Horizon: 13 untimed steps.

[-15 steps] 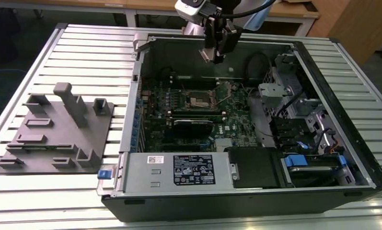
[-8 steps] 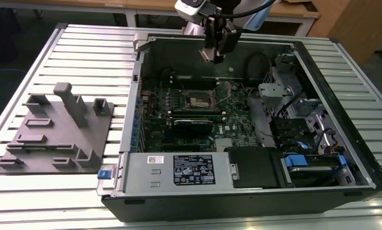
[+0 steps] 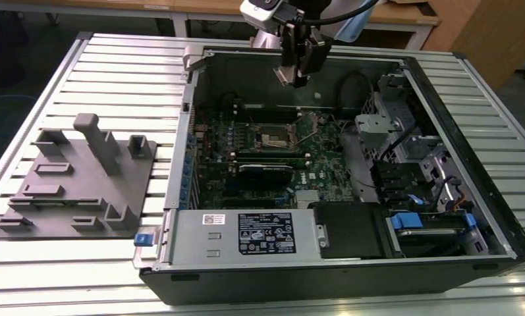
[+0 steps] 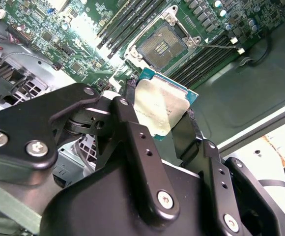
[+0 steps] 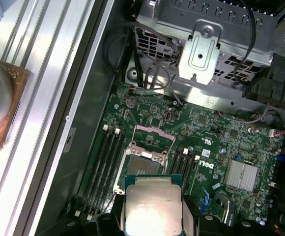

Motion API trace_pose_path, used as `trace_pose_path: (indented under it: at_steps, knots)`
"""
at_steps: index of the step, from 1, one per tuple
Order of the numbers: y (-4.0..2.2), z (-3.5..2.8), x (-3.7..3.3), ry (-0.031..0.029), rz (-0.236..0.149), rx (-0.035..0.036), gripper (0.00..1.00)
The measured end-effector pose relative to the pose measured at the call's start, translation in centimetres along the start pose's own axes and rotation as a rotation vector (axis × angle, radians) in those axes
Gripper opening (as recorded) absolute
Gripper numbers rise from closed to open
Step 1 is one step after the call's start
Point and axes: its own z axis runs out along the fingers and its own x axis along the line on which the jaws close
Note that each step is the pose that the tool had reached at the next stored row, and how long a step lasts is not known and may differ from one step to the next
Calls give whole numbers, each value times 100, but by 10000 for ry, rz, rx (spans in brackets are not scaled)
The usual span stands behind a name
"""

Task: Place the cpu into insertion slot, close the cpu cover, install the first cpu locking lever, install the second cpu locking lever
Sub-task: 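Place the cpu into insertion slot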

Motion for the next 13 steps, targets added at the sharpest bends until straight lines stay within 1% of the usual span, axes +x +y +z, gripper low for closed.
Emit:
trace_pose_path:
  at_steps: [9, 10, 13]
  knots:
    - [0, 0, 0, -4, 47, -1, 54]
    - [0, 0, 0, -11, 151, -3, 54]
    - [0, 0, 0, -12, 155, -3, 54]
